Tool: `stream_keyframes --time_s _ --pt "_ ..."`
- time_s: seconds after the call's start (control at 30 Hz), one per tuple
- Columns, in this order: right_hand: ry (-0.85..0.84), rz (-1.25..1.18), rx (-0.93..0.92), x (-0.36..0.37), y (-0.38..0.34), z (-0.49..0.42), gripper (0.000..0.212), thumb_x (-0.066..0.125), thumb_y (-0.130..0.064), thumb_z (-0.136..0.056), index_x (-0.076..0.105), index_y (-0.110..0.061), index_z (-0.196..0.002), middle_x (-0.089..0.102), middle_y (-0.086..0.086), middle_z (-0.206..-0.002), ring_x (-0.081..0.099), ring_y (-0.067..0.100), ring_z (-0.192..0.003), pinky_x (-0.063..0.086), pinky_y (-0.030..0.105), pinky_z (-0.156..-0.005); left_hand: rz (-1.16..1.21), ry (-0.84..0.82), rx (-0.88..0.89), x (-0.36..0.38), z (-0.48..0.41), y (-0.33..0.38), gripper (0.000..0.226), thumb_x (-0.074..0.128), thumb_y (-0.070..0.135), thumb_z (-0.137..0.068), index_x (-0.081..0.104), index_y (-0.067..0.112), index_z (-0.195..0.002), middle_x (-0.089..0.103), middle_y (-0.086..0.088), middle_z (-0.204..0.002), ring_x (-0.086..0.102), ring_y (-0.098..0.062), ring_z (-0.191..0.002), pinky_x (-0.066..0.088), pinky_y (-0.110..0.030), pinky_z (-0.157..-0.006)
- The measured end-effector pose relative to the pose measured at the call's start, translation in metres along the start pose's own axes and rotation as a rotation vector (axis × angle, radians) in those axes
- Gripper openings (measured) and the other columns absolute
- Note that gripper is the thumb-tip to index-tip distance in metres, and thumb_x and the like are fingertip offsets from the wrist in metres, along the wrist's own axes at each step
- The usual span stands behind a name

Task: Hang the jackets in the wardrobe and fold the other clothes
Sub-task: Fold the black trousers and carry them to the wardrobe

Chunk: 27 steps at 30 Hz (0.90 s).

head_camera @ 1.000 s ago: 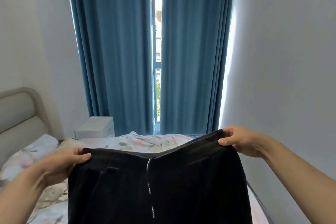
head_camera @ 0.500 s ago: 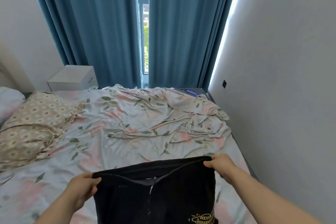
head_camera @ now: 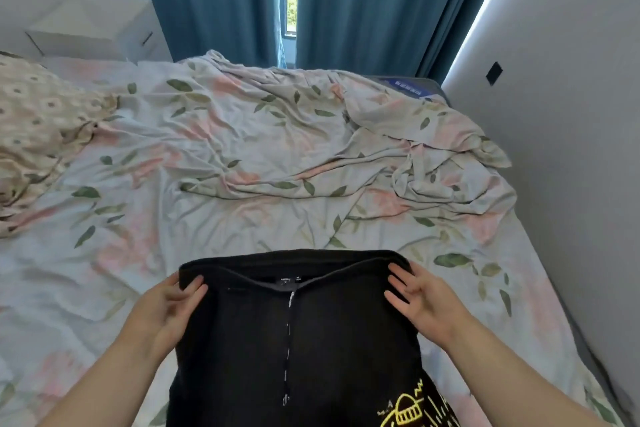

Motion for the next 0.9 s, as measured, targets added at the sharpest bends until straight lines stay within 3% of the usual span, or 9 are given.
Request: stream_keyframes --time_s 0.2,0.3,0.37,0.53,0.57,0.63,0.7,0.77,0.9 --pt "0.037 0.202 -0.094 0.009 0.005 -0.128 0.076 0.033 0.017 -0.081 0.040 -0.019 -0.148 0.051 0.003 -0.145 0.040 0.020 -0.136 0.039 0.045 -0.111 -0.292 0.013 0.200 0.028 -0.145 -0.006 0.061 0.043 -0.021 -0.085 0.041 0.001 -0.142 0.047 -0.022 -0.136 0.063 -0.024 -0.108 0.053 -0.035 -0.089" --pt "0.073 0.319 -0.150 0.014 0.007 -0.173 0.078 0.041 0.015 -0.083 0.035 -0.021 -0.152 0.051 -0.001 -0.144 0.050 0.013 -0.122 0.047 0.036 -0.099 -0.572 0.018 0.441 0.045 -0.181 -0.008 0.046 0.061 -0.008 -0.080 0.059 0.014 -0.120 0.060 -0.006 -0.126 0.065 -0.010 -0.104 0.052 -0.024 -0.074" --pt "0.090 0.382 -0.194 0.016 0.009 -0.198 0.077 0.046 0.014 -0.083 0.037 -0.021 -0.151 0.052 -0.003 -0.141 0.055 0.004 -0.110 0.049 0.029 -0.088 -0.758 -0.009 0.567 0.059 -0.198 -0.013 0.053 0.068 0.005 -0.074 0.057 0.018 -0.124 0.062 0.003 -0.122 0.062 -0.002 -0.108 0.050 -0.015 -0.067" --pt "0.119 0.462 -0.298 0.019 0.004 -0.244 0.078 0.055 0.008 -0.084 0.032 -0.023 -0.152 0.050 -0.002 -0.144 0.056 0.001 -0.103 0.049 0.025 -0.081 -1.084 -0.052 0.791 0.089 -0.215 -0.030 0.093 0.077 0.039 -0.070 0.026 0.035 -0.148 0.025 0.007 -0.156 0.043 -0.003 -0.133 0.037 -0.019 -0.098" --pt "0.152 0.576 -0.365 0.018 0.000 -0.245 0.079 0.060 0.000 -0.085 0.028 -0.024 -0.153 0.048 -0.002 -0.144 0.055 0.004 -0.107 0.049 0.026 -0.084 -1.238 -0.044 0.862 0.092 -0.214 -0.038 0.095 0.076 0.044 -0.073 0.021 0.037 -0.151 0.008 0.011 -0.162 0.034 -0.008 -0.141 0.031 -0.022 -0.105" --pt "0.221 1.158 -0.591 0.027 -0.003 -0.241 0.081 0.063 -0.030 -0.088 0.017 -0.029 -0.155 0.040 -0.003 -0.146 0.043 0.013 -0.121 0.044 0.031 -0.097 -1.522 -0.036 1.018 0.100 -0.211 -0.053 0.090 0.065 0.055 -0.081 0.018 0.034 -0.155 -0.015 0.009 -0.164 0.018 -0.015 -0.150 0.029 -0.029 -0.109" --pt "0.238 1.714 -0.807 0.040 0.019 -0.237 0.076 0.042 -0.052 -0.090 0.013 -0.031 -0.157 0.025 0.000 -0.160 0.027 0.023 -0.133 0.035 0.038 -0.109 -1.728 -0.005 1.153 0.110 -0.208 -0.061 0.083 0.044 0.062 -0.086 0.026 0.021 -0.156 -0.002 -0.009 -0.166 0.016 -0.027 -0.151 0.030 -0.042 -0.113" --pt "0.258 1.859 -0.854 0.042 0.033 -0.238 0.073 0.028 -0.053 -0.090 0.018 -0.027 -0.158 0.019 0.007 -0.164 0.026 0.030 -0.132 0.030 0.042 -0.114 -1.861 0.038 1.189 0.116 -0.209 -0.062 0.088 0.029 0.063 -0.084 0.031 0.008 -0.153 0.020 -0.020 -0.161 0.022 -0.036 -0.148 0.030 -0.050 -0.112" --pt "0.287 1.891 -0.850 0.040 0.032 -0.251 0.075 0.022 -0.052 -0.089 0.016 -0.025 -0.158 0.017 0.009 -0.165 0.026 0.029 -0.129 0.034 0.043 -0.110 -1.982 0.058 1.156 0.123 -0.219 -0.065 0.088 0.027 0.061 -0.084 0.033 0.004 -0.150 0.030 -0.023 -0.156 0.028 -0.039 -0.145 0.034 -0.053 -0.109"
Point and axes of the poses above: each hand's wrist, its own z-axis away from the middle knuckle, its own x-axis out of the palm, y = z × x, the point moved 9 cm from there along -z, towards the middle knuckle
